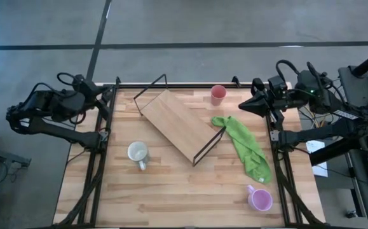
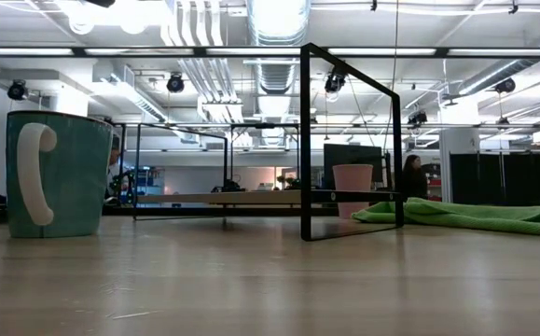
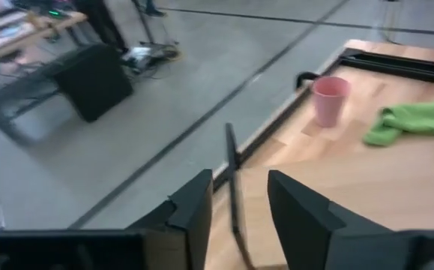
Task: Stack small to large cups/mugs on shelf
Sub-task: Put the blue mug on the shelf
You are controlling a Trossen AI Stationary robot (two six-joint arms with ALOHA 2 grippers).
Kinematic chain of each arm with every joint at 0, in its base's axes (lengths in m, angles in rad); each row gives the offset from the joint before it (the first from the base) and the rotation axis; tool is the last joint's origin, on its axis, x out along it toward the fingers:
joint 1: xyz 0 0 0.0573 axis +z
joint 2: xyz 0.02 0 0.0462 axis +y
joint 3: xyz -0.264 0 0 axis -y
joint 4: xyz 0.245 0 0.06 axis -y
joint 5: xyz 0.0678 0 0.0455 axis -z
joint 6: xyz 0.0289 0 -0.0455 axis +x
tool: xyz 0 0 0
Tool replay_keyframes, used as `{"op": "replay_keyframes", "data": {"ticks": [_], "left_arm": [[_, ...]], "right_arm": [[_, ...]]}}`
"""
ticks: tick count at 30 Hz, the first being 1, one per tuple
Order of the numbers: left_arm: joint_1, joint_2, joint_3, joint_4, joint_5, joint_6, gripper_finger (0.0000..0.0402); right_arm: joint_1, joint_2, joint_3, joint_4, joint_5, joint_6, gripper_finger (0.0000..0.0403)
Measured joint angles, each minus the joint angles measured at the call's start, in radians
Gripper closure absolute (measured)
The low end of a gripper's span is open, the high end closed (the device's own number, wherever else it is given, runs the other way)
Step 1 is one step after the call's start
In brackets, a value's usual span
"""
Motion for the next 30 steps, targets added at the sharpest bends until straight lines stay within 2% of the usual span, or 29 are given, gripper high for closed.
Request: {"op": "replay_keyframes", "data": {"ticks": [3,6,10,14,24,30], "left_arm": [[0.0,0.006,0.0,-0.024,0.122,-0.064,0.0277],[0.0,0.017,0.0,-0.085,0.316,-0.217,0.0276],[0.0,0.099,0.0,-0.21,0.58,-0.399,0.0276],[-0.003,0.207,0.0,-0.267,0.759,-0.425,0.0276],[-0.004,0.473,0.002,-0.231,0.928,-0.42,0.0276],[-0.006,0.564,0.006,-0.205,0.987,-0.479,0.0276]], "right_arm": [[0.0,0.005,0.0,0.001,0.0,0.014,0.0394],[0.0,0.006,-0.001,0.0,0.0,0.027,0.0394],[0.0,0.006,-0.001,-0.001,0.0,0.027,0.0394],[0.0,0.007,-0.001,-0.007,0.0,0.027,0.0394],[0.0,0.006,-0.002,-0.089,0.0,0.058,0.0394],[0.0,0.007,-0.003,-0.153,0.0,0.061,0.0394]]}}
